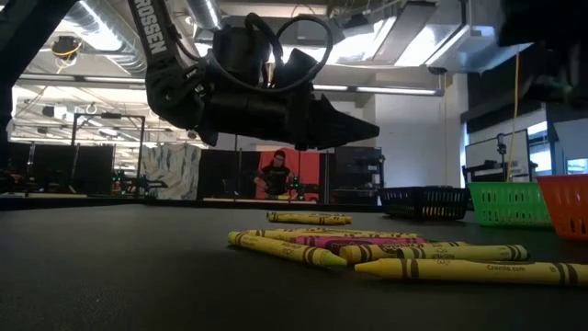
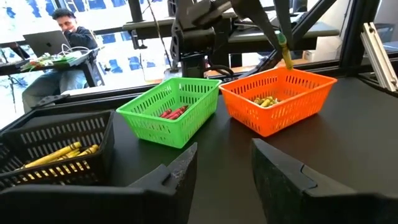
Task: Sort crayons
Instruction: Put the green crayon into the orange basket
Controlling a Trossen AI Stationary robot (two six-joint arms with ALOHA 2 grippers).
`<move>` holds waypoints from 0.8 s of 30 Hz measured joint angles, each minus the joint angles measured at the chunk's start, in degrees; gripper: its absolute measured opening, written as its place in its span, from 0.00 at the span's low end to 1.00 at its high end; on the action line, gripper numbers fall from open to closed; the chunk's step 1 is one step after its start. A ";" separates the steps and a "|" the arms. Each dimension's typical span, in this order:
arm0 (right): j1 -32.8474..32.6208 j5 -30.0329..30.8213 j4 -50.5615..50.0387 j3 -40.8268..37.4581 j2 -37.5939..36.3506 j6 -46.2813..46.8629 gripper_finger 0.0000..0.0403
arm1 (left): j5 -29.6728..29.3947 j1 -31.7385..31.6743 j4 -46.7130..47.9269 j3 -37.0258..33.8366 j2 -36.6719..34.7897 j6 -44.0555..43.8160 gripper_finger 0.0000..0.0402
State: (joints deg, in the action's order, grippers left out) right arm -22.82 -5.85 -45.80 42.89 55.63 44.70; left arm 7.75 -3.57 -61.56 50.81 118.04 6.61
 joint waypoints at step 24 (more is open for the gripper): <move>-10.22 23.54 17.50 -9.66 -5.10 -7.80 0.46 | -5.21 -0.45 2.88 1.47 0.00 -5.03 0.33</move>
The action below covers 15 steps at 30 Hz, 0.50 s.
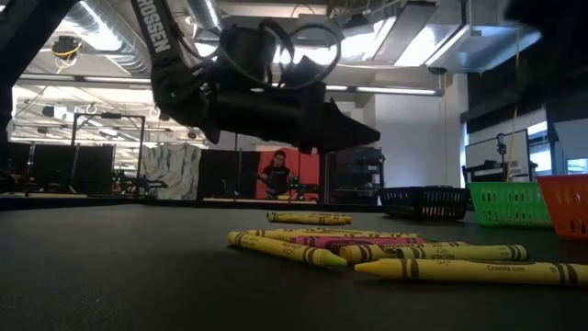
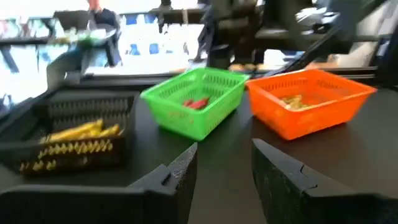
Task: Sort crayons
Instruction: Put the green crayon into the orange basket
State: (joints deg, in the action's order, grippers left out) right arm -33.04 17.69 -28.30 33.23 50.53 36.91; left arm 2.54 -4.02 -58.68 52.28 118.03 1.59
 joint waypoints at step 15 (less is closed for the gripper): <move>10.37 7.26 54.18 -18.86 -0.03 -46.11 0.51 | -3.02 -3.68 71.29 22.80 -6.07 -2.14 0.33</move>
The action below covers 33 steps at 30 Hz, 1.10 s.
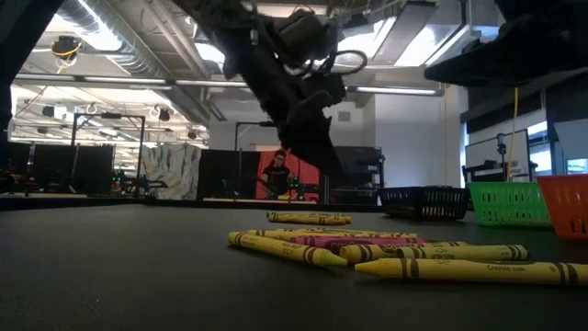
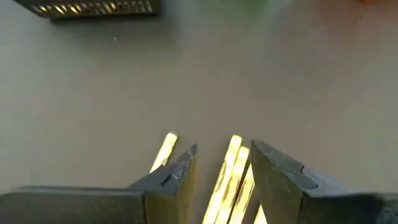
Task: Sort crayons
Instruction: Put the green crayon into the orange basket
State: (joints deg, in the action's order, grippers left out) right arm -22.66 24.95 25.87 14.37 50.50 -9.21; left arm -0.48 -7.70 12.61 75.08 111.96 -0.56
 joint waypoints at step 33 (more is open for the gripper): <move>2.46 -6.58 -2.00 -2.49 0.00 3.60 0.51 | 5.50 -7.67 14.69 15.11 15.15 12.78 0.32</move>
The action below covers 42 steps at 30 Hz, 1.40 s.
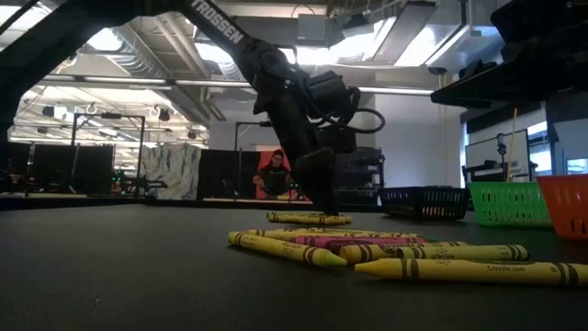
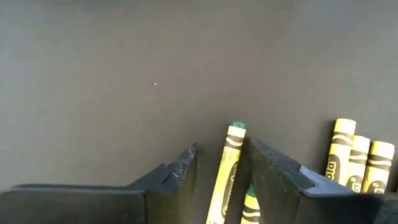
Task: Sort crayons
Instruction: Put the green crayon into the orange basket
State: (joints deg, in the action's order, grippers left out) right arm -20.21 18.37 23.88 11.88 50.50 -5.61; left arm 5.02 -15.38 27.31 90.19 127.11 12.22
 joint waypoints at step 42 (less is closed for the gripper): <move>0.00 14.09 -3.60 0.05 0.02 8.29 0.76 | -7.04 8.83 -41.43 -28.74 -25.66 3.50 0.01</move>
State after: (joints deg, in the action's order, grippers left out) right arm -20.21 32.46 20.27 11.93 50.52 2.68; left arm -2.02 -6.55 -14.13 61.45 101.45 15.72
